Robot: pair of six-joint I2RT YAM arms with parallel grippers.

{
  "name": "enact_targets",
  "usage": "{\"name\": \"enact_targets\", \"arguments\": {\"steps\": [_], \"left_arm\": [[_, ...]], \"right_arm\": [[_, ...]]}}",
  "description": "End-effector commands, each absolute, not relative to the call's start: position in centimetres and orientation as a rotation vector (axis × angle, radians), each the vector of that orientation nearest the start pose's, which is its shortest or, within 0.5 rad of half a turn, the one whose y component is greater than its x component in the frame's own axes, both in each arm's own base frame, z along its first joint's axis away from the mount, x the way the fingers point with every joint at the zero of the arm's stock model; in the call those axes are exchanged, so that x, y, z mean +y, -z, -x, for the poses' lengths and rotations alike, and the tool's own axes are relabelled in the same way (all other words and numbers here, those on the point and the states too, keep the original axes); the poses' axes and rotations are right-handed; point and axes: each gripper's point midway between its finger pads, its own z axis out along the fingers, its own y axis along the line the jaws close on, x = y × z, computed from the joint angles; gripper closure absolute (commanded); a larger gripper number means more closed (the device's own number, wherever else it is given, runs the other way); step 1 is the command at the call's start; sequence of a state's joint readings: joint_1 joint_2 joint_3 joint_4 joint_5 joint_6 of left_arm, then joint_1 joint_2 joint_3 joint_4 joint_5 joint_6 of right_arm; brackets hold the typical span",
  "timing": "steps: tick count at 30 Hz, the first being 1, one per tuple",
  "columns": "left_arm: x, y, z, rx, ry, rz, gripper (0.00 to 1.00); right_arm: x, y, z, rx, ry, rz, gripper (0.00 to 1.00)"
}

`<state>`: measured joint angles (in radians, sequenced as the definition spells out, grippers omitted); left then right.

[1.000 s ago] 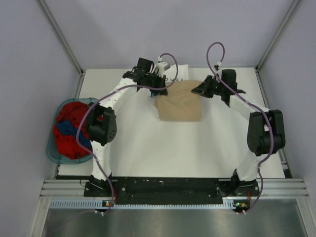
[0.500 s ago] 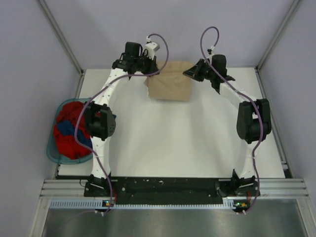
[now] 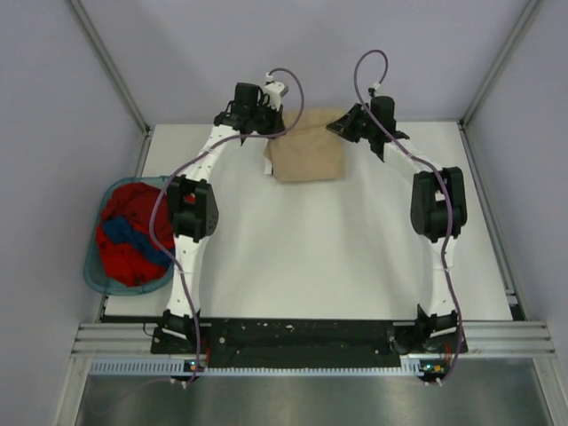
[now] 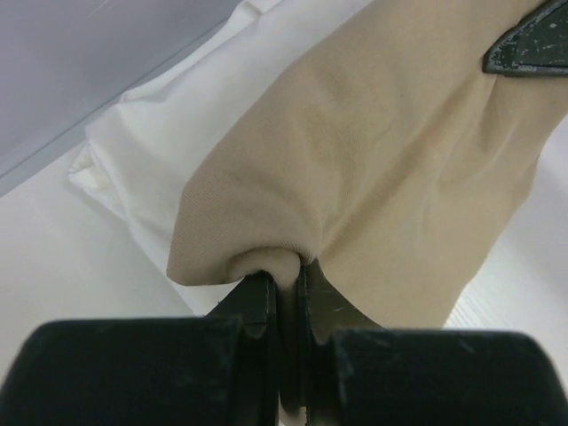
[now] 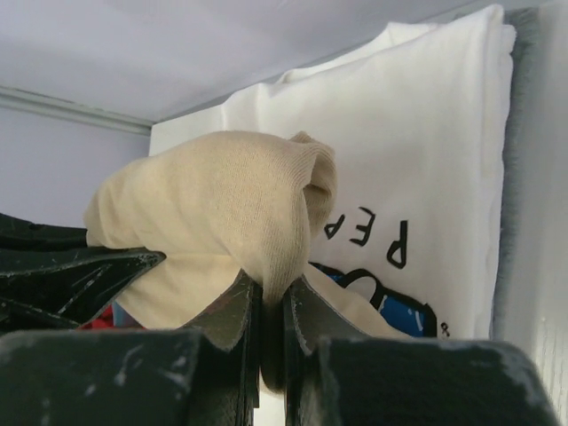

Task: Fold and stack the t-shirts
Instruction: Put the neatly folded tshirt into the corner of the board with both arms

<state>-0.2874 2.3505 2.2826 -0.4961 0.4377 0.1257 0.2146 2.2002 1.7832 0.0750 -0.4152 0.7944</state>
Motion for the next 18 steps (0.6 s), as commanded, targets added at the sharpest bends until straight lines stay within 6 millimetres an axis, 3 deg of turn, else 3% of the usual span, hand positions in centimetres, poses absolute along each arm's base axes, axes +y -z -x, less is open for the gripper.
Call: {"name": "enact_targets", "arguments": {"steps": [1,16,17,18], "left_arm": [[-22.7,-21.5,-62.1,1.906,0.439,-0.583,1.0],[-21.9,-20.2,-66.6,1.82,0.306,-0.545,1.0],[-21.8,-19.7,-66.8,1.821,0.295,-0.55,0.99],[-21.6,-19.6,-67.1,1.813,0.279,-0.551,0.9]], "right_arm": [[23.3,-20.6,-61.7,1.903,-1.027,-0.284,1.0],[22.9,-17.4,-65.1,1.863,-0.936,-0.352,1.0],[22.9,-17.2,-65.2,1.865,-0.926,-0.353,0.98],[22.9,-17.0,-65.4,1.868,-0.91,-0.348,0.91]]}}
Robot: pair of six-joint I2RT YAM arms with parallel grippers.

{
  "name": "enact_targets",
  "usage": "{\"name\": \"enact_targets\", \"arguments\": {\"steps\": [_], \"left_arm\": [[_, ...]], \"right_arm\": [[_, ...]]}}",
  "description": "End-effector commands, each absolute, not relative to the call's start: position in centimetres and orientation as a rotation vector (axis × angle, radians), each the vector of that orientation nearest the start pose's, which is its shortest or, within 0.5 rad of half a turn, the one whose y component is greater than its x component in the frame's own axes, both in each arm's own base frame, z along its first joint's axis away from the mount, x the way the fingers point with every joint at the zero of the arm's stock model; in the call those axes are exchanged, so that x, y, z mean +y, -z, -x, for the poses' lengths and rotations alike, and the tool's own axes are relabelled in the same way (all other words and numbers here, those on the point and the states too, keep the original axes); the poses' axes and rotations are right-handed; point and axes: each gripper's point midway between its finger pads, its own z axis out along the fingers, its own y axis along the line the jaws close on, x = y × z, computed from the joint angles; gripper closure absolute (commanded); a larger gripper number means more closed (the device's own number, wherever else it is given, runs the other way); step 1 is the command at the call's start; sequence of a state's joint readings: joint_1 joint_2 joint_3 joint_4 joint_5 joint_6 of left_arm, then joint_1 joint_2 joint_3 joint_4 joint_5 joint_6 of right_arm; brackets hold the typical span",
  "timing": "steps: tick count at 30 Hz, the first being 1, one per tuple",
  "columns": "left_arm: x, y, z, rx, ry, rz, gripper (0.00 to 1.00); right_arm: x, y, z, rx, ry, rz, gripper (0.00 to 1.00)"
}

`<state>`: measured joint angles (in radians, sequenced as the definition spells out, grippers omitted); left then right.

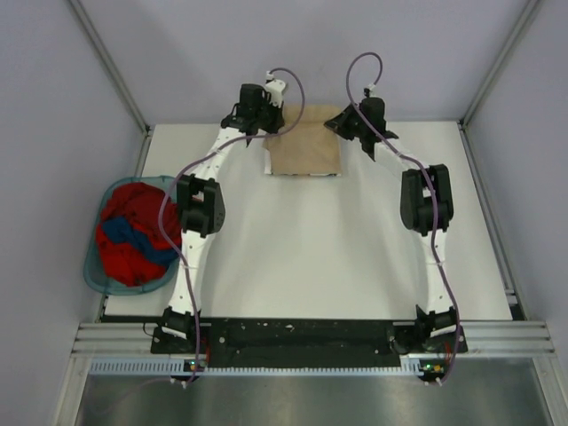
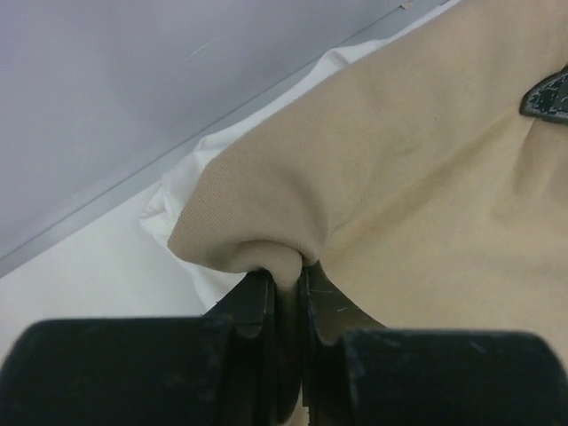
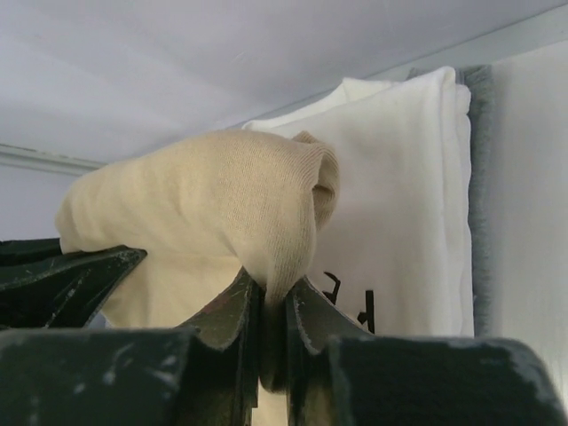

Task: Fold and stack the t-shirts
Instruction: Put the neatly folded tshirt into the corner of the board with both arms

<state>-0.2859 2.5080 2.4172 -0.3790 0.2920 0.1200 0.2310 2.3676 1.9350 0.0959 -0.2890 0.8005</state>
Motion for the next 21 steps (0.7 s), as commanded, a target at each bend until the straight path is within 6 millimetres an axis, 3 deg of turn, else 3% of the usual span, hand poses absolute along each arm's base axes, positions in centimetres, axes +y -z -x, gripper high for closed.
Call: {"name": "enact_targets", "arguments": {"steps": [1,3,4,8,11,14,18,21], "left_arm": [[-21.4,-19.4,-67.4,1.808,0.254,-0.548,0.79],[-20.3,-19.3,-68.4,1.792,0.17,-0.52,0.43],[-19.5,-19.4,-68.9,1.782,0.119,-0.505,0.33],[-15.8,-21.3,-70.7,1.719,-0.121,-0.438,0.22],[-14.8,-22.9,-70.7,1.694,-0.151,-0.445,0.22],[-15.0,-23.8,-69.8,1.714,-0.115,-0.469,0.32],[-19.6,-22.9,-65.0,1.794,0.2,-0.645,0.54],[-22.7,-21.4,-60.9,1.818,0.381,-0.776,0.67]], "right_arm": [[22.7,-16.8,-65.7,1.872,-0.874,-0.339,0.82],[21.7,-16.6,-66.4,1.873,-0.799,-0.351,0.64],[21.1,-16.7,-66.8,1.862,-0.756,-0.371,0.58],[18.6,-19.1,-68.5,1.798,-0.562,-0.349,0.44],[17.3,-21.4,-69.1,1.752,-0.448,-0.298,0.41],[18.2,-23.6,-68.7,1.725,-0.479,-0.215,0.48],[20.7,-24.5,-66.7,1.727,-0.602,-0.094,0.73],[21.8,-23.0,-65.7,1.762,-0.677,-0.089,0.9]]}}
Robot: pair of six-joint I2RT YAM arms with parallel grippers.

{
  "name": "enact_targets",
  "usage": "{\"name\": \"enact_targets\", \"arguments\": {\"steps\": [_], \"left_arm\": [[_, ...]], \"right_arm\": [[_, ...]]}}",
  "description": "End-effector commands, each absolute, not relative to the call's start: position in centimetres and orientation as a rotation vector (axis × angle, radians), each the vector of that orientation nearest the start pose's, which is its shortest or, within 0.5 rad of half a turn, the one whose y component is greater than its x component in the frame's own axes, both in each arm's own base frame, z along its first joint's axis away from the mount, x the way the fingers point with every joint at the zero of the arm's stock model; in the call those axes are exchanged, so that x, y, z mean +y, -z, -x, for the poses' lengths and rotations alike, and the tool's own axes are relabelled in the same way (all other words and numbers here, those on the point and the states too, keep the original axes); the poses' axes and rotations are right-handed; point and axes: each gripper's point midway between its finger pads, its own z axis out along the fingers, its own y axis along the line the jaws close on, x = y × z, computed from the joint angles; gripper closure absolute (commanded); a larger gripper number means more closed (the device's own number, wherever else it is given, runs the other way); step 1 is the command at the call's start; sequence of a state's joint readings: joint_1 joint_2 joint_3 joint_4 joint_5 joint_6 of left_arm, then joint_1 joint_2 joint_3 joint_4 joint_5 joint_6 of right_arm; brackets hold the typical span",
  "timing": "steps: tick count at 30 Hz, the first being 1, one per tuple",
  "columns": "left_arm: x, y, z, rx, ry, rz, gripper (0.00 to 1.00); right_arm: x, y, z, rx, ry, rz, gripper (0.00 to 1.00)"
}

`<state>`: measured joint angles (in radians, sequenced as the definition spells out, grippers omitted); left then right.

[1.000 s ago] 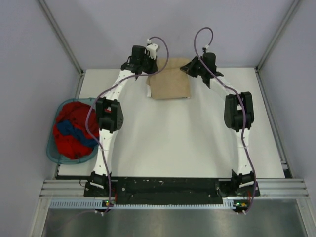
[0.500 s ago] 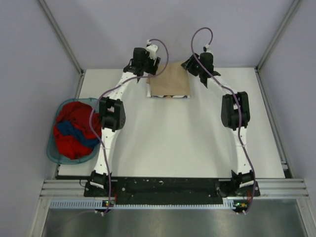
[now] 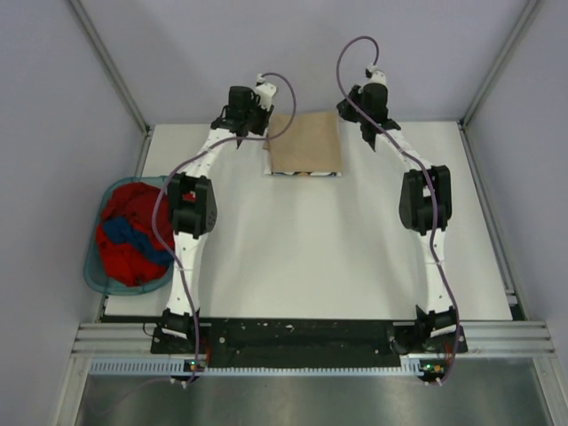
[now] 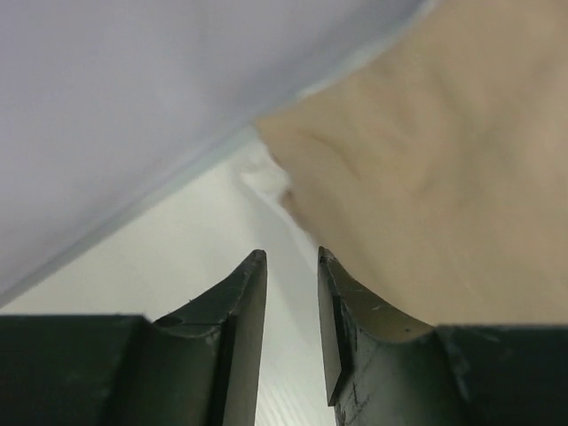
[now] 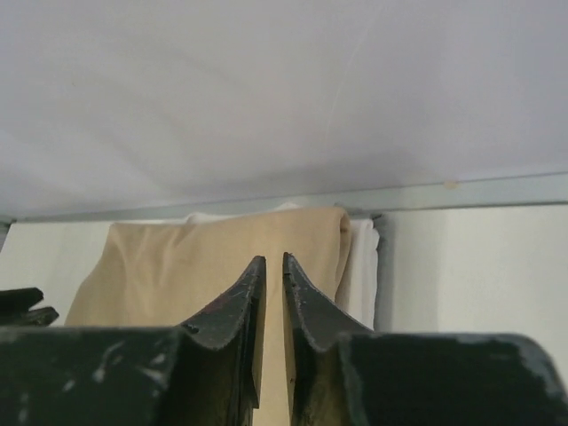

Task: Fold and stack the t-shirts
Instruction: Put the neatly folded tshirt into the corner of the board with both arms

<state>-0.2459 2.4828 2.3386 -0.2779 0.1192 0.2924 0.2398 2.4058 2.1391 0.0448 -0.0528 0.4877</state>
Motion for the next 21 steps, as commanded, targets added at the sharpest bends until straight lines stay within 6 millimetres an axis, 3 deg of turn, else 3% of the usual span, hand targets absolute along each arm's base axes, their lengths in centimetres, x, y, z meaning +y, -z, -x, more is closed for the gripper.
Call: {"name": "enact_targets", "arguments": {"steps": [1,6,9,14,21], "left_arm": [[-23.0,-20.4,-60.4,1.847,0.402,-0.786,0.68],[-21.7,-15.9,-61.5,1.979,0.354,-0.702,0.74],[-20.0,-14.5,-62.8,2.03,0.305,-0.63,0.78],[-18.6,-12.2,-63.5,2.074,0.23,-0.618,0.83],[-19.8,-14.1,-63.4,2.015,0.31,-0.643,0.82]], "right_arm": [[22.2,-22.4,-65.5,1.776,-0.703,-0.092,0.93],[23.3,-18.2,-65.7,1.844,-0.792,-0.157,0.99],[23.3,-15.8,-65.9,1.877,-0.801,-0.196,1.0],[23.4,-13.8,-66.6,1.913,-0.799,-0.216,1.0],[23.1,-13.4,-66.8,1.928,-0.791,-0.259,1.0]]}}
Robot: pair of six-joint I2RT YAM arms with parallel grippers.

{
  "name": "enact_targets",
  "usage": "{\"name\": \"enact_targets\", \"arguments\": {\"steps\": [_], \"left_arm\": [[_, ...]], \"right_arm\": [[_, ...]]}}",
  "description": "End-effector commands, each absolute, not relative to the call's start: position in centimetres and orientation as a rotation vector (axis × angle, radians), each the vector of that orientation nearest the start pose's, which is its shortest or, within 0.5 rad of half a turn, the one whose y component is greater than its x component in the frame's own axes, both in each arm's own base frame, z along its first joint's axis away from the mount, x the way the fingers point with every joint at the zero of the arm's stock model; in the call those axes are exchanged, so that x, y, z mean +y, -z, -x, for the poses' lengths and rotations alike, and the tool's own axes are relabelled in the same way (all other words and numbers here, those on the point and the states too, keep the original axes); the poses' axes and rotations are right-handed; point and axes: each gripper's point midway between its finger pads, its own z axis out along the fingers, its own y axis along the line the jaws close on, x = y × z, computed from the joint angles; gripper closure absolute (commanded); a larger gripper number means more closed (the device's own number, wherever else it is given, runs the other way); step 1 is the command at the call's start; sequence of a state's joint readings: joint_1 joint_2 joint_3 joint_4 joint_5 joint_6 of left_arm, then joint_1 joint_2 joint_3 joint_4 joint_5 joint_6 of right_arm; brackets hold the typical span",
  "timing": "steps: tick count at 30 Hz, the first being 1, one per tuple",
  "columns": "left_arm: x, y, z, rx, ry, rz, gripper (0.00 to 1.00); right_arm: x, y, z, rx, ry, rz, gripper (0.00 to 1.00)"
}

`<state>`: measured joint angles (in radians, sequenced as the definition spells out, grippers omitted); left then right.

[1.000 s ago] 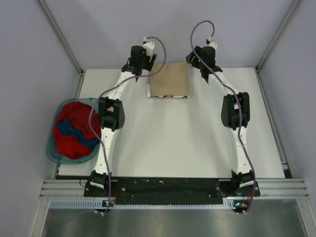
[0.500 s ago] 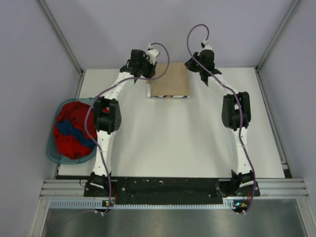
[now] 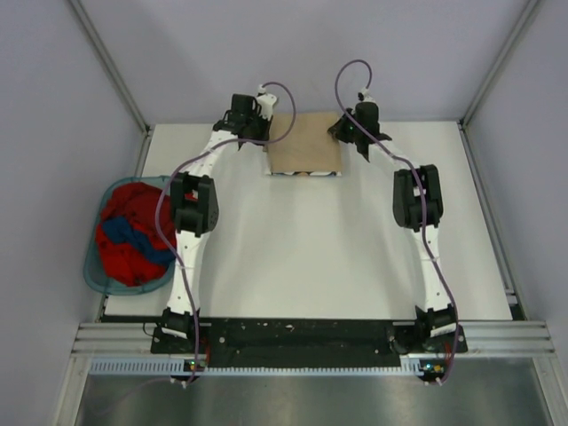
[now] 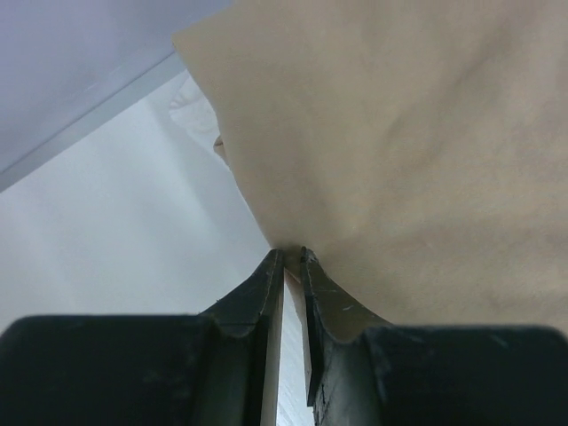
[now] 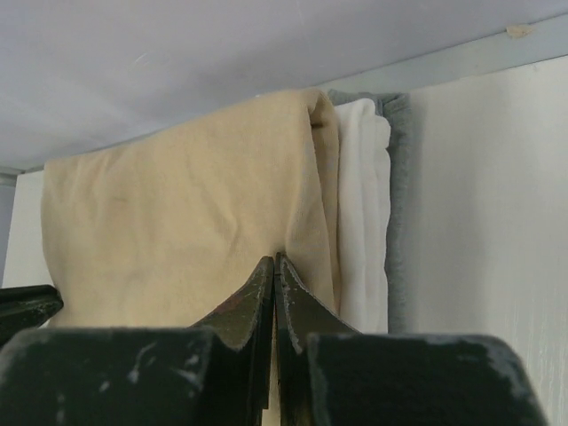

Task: Fold and stack the t-shirts
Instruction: Put the neatly folded tshirt into the corner of the board with both arms

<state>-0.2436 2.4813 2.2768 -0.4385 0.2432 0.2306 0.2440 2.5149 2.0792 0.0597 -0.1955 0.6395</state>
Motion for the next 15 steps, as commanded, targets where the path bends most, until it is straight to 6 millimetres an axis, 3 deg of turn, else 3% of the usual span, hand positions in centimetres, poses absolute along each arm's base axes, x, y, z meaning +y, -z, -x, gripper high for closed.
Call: {"name": "enact_targets", "arguments": {"steps": [1,3,5,7,8,10,11,13,15], "left_arm": [[-19.9,-14.3,-63.4,2.011,0.308,-0.64,0.82],[-19.7,-15.3,-63.5,1.993,0.291,-0.642,0.82],[-19.4,-16.2,-63.3,1.987,0.266,-0.651,0.82],[-18.8,-17.5,-62.7,1.981,0.233,-0.665,0.82],[-18.4,-18.7,-62.4,1.97,0.216,-0.666,0.82],[-17.7,-20.8,-61.3,1.949,0.177,-0.677,0.82],[-17.3,-21.4,-60.6,1.95,0.163,-0.683,0.8],[-16.7,-23.8,-58.4,1.926,0.152,-0.7,0.75],[-16.1,-25.3,-55.8,1.919,0.152,-0.706,0.62]], "right_arm": [[22.8,-13.5,-66.9,1.933,-0.783,-0.28,1.0],[22.1,-14.2,-66.9,1.935,-0.796,-0.324,1.0],[22.4,-16.4,-66.5,1.899,-0.843,-0.322,1.0],[22.8,-21.2,-65.6,1.816,-0.885,-0.273,1.0],[22.7,-22.3,-65.3,1.796,-0.889,-0.257,1.0],[22.4,-27.5,-63.6,1.722,-0.89,-0.206,0.98],[22.1,-29.0,-62.7,1.707,-0.877,-0.181,0.94],[21.3,-31.6,-60.2,1.682,-0.842,-0.127,0.78],[20.2,-32.7,-57.0,1.68,-0.768,-0.053,0.55]]}}
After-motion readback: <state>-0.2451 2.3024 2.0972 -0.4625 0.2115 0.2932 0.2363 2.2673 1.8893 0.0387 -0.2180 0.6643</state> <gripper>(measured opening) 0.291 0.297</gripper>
